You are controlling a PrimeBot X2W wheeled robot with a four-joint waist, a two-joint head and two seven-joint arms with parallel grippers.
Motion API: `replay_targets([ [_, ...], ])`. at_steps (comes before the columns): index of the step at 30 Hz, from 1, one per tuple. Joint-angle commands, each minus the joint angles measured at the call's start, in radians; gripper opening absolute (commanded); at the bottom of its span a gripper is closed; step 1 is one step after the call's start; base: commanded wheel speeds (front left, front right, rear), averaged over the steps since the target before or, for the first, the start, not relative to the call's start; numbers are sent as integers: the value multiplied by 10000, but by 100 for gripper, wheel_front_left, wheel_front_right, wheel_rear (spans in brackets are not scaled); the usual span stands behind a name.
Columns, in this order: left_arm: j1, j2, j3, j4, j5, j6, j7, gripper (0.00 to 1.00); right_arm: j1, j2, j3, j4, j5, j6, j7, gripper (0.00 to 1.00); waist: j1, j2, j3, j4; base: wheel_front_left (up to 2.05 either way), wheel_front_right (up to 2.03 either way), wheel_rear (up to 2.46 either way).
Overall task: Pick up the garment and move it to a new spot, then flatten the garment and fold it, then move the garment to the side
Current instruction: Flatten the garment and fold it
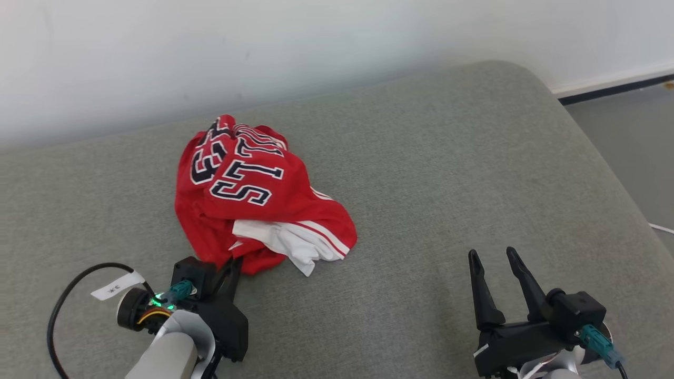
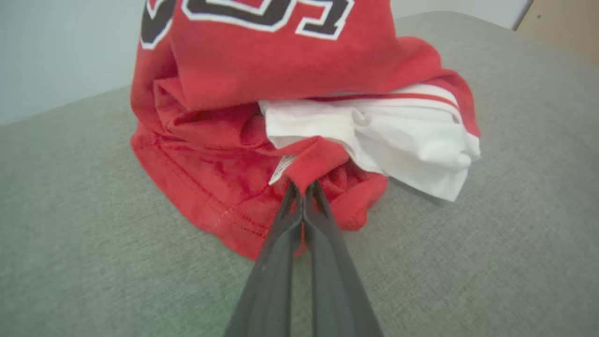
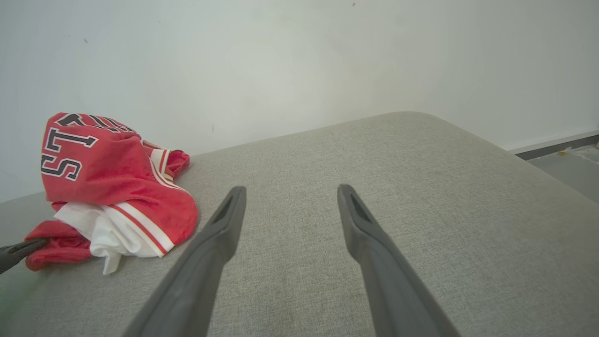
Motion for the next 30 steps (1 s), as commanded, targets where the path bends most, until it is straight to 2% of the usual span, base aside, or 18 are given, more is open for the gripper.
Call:
replay_targets([
  [1, -22, 11, 54, -181, 56, 58, -100, 0, 166, -7, -44, 20, -39, -22, -25, 100, -1, -1, -198, 338, 0, 0, 0],
  [8, 834, 723, 97, -2060, 377, 645, -78, 0, 438, -8, -355, 43, -73, -22, 4, 100, -1, -1, -613, 1227, 0, 0, 0],
  [12, 1853, 1429, 272, -3988, 384, 1401, 511, 0, 538, -8, -535, 11, -107, -22, 1, 100, -1, -1, -663, 1640, 0, 0, 0],
  [13, 1853, 1429, 272, -3988, 384, 1401, 511, 0, 538, -8, -535, 11, -107, -22, 1, 100, -1, -1, -663, 1640, 0, 0, 0],
  [17, 3265, 2171, 387, -6296, 280, 2283, 1492, 0, 521, -5, -578, -18, -82, -22, 6, 100, -1, -1, -582, 1902, 0, 0, 0],
  [20, 4358, 2559, 475, -7575, 41, 2755, 2038, 0, 522, -12, -610, -15, -73, -22, 29, 100, -1, -1, -555, 2029, 0, 0, 0],
  [23, 5200, 2612, 500, -8228, -259, 3071, 2285, 0, 491, -8, -580, 35, -80, -22, 56, 100, -1, -1, -601, 2090, 0, 0, 0],
  [27, 5734, 2491, 518, -8177, -519, 3135, 2145, 0, 464, -5, -487, 96, -29, -22, 158, 100, -1, -1, -724, 2233, 0, 0, 0],
  [28, 5717, 2414, 575, -8125, -503, 3201, 1958, 45, 467, -5, -462, 114, -6, -22, 178, 100, -1, -1, -769, 2298, 0, 0, 0],
  [29, 5687, 2287, 624, -8112, -542, 3231, 1785, 100, 468, -7, -417, 131, 45, -22, 223, 100, -1, -1, -806, 2355, 0, 0, 0],
  [30, 5632, 2179, 687, -8152, -594, 3231, 1579, 100, 470, -9, -358, 173, 123, -22, 265, 100, -1, -1, -846, 2424, 0, 0, 0],
])
